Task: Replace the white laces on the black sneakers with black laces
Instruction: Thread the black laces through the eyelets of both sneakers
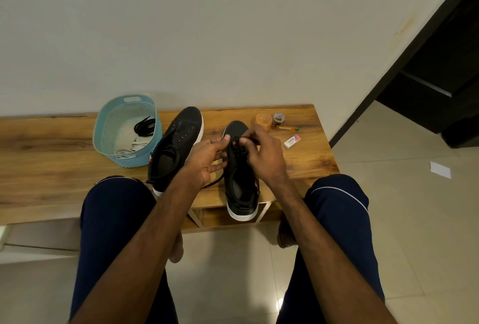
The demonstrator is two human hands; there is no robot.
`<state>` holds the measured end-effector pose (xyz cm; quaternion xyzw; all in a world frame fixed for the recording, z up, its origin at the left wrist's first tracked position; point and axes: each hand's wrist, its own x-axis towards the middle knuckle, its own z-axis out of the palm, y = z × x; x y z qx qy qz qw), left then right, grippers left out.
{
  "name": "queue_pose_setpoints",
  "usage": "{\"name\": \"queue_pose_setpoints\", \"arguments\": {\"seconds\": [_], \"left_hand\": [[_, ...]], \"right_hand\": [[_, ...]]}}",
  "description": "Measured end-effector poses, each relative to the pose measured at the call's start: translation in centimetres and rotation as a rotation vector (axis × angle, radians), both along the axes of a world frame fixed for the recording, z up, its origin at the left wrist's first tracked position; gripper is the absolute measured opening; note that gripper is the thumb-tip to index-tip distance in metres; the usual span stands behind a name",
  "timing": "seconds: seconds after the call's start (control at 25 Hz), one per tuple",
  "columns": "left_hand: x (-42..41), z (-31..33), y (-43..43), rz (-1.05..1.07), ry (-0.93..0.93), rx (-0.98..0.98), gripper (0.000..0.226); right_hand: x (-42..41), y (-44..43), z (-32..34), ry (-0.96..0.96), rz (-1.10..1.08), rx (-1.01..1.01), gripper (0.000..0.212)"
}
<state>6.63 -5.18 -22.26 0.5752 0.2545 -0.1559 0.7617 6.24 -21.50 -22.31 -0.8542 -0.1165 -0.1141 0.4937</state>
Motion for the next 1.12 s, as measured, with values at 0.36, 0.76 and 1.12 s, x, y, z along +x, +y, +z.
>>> {"name": "queue_pose_setpoints", "arguments": {"seconds": [0.36,0.76,1.12], "left_hand": [[1.2,-1.1,2.9,0.371,0.117,0.157,0.012],[0.2,-2.3,2.6,0.316,0.038,0.412,0.012],[-2.2,-2.1,0.7,-0.223,-0.540,1.164,0.037]], "right_hand": [[0.2,-5.2,-1.1,0.238,-0.387,-0.034,0.008],[-1.0,-8.9,-1.9,0.409,-0.420,-0.340,0.009],[-0.4,-7.1,-1.8,0.342,-0.194,-0.256,0.038]]}}
